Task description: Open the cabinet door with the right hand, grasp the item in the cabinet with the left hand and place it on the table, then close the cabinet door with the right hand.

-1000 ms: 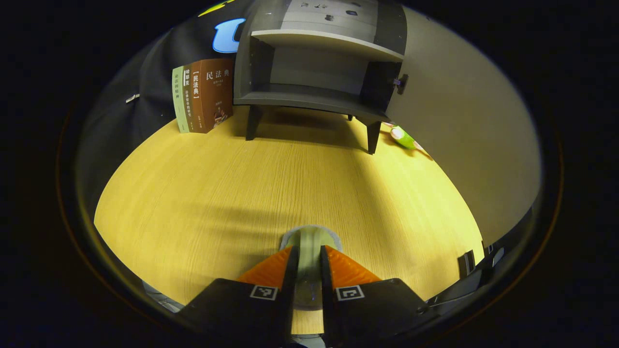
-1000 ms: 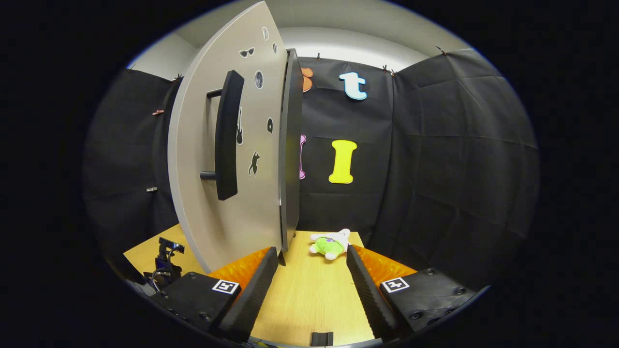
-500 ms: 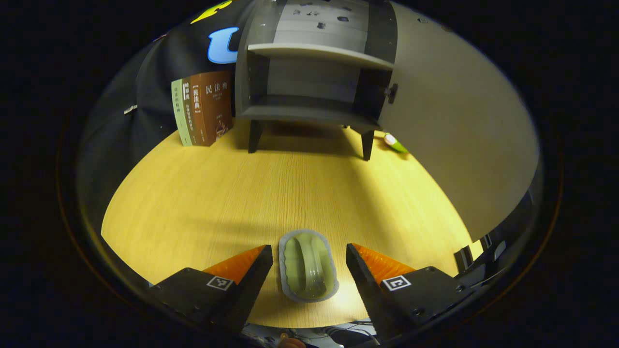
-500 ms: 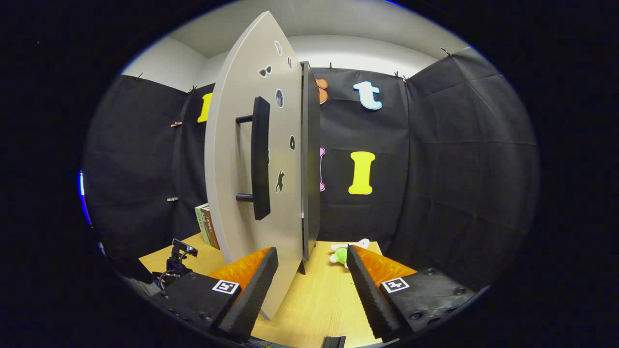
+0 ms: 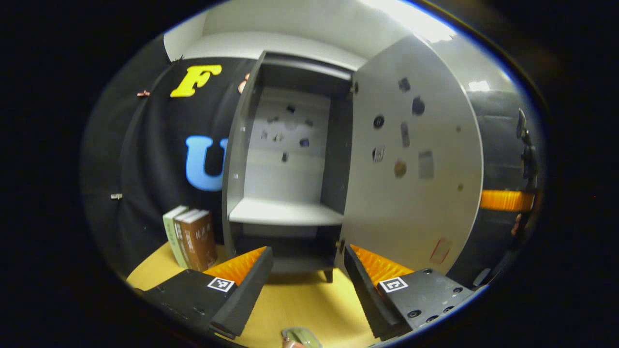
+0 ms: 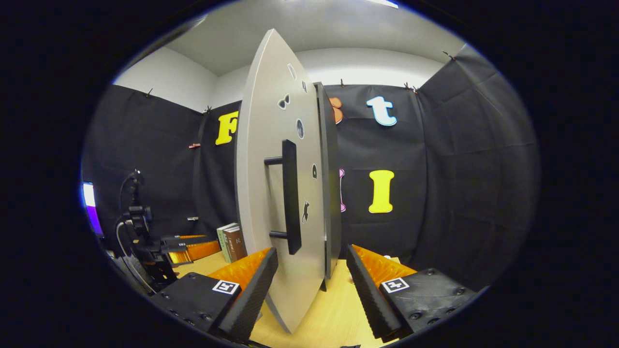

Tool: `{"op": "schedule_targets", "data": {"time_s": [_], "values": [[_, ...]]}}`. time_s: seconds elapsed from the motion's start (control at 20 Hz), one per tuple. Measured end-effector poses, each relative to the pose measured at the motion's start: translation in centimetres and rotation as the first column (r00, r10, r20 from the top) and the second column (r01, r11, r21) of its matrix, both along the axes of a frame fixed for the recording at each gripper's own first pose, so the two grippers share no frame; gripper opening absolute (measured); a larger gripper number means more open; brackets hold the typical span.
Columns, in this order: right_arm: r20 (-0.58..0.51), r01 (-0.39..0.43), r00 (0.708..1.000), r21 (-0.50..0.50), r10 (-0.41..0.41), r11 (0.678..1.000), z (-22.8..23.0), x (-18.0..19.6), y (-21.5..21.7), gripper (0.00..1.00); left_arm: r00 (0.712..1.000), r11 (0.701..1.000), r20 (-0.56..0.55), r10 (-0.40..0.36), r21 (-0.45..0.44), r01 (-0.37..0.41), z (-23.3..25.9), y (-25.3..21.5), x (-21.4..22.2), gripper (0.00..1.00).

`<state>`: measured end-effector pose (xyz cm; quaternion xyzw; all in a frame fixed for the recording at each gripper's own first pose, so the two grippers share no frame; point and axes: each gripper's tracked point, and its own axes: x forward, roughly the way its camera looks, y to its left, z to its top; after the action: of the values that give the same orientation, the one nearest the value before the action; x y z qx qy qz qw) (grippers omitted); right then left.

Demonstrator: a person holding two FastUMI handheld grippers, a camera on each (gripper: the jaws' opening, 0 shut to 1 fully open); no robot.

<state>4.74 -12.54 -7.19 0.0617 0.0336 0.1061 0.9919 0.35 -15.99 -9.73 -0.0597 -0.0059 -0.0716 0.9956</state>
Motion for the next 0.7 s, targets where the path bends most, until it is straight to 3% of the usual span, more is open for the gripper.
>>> {"op": "schedule_targets", "data": {"time_s": [0.1, 0.2, 0.3, 0.35, 0.4, 0.55, 0.6, 0.7], "values": [[0.013, -0.019, 1.0, -0.003, 0.019, 1.0, 0.4, 0.3, 0.5, 0.91, 0.998, 1.0, 0.055, 0.025, 0.0, -0.025, 2.9, 0.7, -1.1, 0.93], [0.018, -0.036, 0.999, -0.004, 0.036, 0.999, 0.4, 0.8, 0.9, 0.91, 0.993, 0.996, 0.103, 0.062, 0.06, -0.068, 5.2, 1.9, -1.9, 0.88], [0.017, -0.06, 0.998, -0.004, 0.06, 0.998, 0.6, 1.1, 1.4, 0.91, 0.988, 0.988, 0.141, 0.066, 0.129, -0.085, 6.6, 1.8, -2.8, 0.93], [0.015, -0.065, 0.998, -0.004, 0.065, 0.998, 0.5, 1.3, 1.5, 0.9, 0.987, 0.987, 0.151, 0.055, 0.138, -0.076, 6.9, 1.4, -3.3, 0.89], [0.016, -0.074, 0.997, -0.003, 0.074, 0.997, 0.6, 1.3, 1.5, 0.86, 0.987, 0.99, 0.155, 0.044, 0.128, -0.065, 7.3, 0.9, -3.8, 0.93], [0.005, -0.098, 0.995, 0.015, 0.098, 0.995, 0.5, 1.5, 1.9, 0.86, 0.991, 0.997, 0.132, 0.035, 0.063, -0.044, 7.6, 0.6, -3.8, 0.89], [0.002, -0.102, 0.995, 0.016, 0.102, 0.995, 0.4, 1.6, 2.0, 0.86, 0.991, 0.998, 0.129, 0.041, 0.052, -0.048, 7.7, 1.0, -3.9, 0.96], [0.004, -0.107, 0.994, 0.013, 0.107, 0.994, 0.5, 1.7, 2.4, 0.87, 0.99, 0.996, 0.128, 0.052, 0.061, -0.06, 8.1, 2.0, -4.0, 0.93]]}}
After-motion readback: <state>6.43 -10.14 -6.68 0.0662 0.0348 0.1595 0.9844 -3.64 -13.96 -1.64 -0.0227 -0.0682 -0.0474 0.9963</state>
